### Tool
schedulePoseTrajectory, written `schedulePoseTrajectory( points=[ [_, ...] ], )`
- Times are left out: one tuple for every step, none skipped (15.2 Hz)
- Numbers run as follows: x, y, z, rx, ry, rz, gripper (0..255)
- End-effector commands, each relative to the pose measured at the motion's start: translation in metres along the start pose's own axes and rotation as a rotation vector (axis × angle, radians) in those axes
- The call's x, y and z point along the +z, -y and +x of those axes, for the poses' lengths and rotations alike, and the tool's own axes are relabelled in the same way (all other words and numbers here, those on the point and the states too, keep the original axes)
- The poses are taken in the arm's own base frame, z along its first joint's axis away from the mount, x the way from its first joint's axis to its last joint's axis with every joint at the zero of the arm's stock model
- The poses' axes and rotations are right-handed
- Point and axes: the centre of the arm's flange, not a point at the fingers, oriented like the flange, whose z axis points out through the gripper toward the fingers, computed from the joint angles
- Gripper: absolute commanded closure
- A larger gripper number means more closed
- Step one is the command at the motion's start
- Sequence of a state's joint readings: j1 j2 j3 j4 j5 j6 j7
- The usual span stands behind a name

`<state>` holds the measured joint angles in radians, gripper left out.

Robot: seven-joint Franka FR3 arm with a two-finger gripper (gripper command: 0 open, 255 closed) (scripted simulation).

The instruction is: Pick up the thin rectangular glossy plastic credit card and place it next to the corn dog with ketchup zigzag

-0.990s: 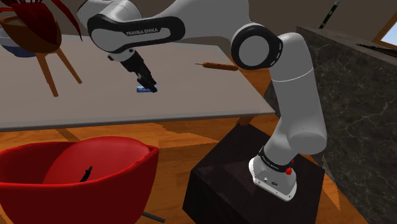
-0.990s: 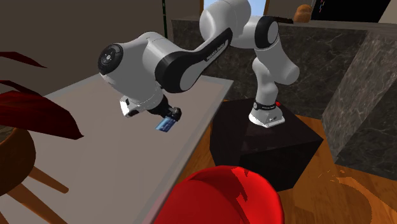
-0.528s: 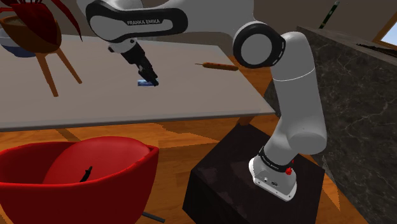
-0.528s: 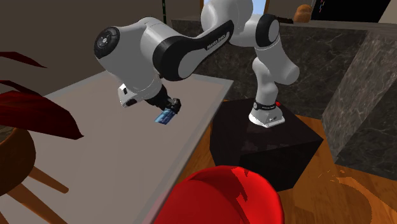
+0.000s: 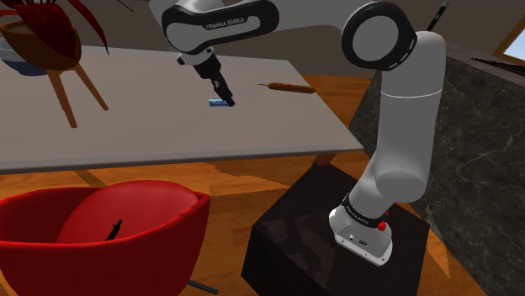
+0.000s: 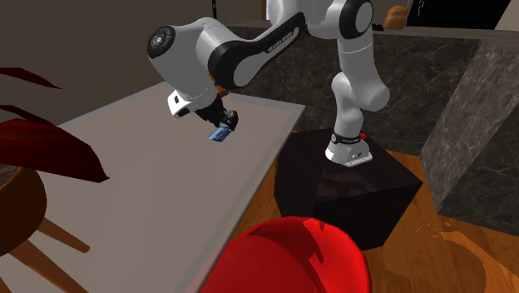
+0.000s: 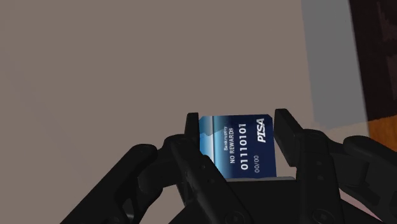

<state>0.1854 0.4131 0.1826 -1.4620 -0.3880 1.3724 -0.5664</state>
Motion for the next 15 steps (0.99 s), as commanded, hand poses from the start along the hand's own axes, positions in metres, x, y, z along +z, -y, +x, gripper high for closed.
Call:
schedulePoseTrajectory(
  points=[
    [0.015, -0.012, -0.02, -0.001, 0.0, 0.0, 255],
    [0.021, -0.017, -0.03, -0.001, 0.0, 0.0, 255],
    [0.028, -0.023, -0.04, -0.001, 0.0, 0.0, 255],
    [0.034, -0.028, -0.05, -0.001, 0.0, 0.0, 255],
    [0.041, -0.034, -0.06, -0.001, 0.0, 0.0, 255],
    [0.048, -0.039, -0.07, -0.001, 0.0, 0.0, 255],
    [0.054, -0.045, -0.08, -0.001, 0.0, 0.0, 255],
    [0.061, -0.05, -0.09, -0.001, 0.0, 0.0, 255],
    [0.067, -0.056, -0.1, -0.001, 0.0, 0.0, 255],
    [0.074, -0.061, -0.11, -0.001, 0.0, 0.0, 255],
    [0.08, -0.067, -0.12, -0.001, 0.0, 0.0, 255],
    [0.087, -0.072, -0.13, -0.001, 0.0, 0.0, 255],
    [0.093, -0.078, -0.14, -0.001, 0.0, 0.0, 255],
    [0.1, -0.083, -0.15, -0.001, 0.0, 0.0, 255],
    [0.107, -0.089, -0.16, -0.001, 0.0, 0.0, 255]
  ],
)
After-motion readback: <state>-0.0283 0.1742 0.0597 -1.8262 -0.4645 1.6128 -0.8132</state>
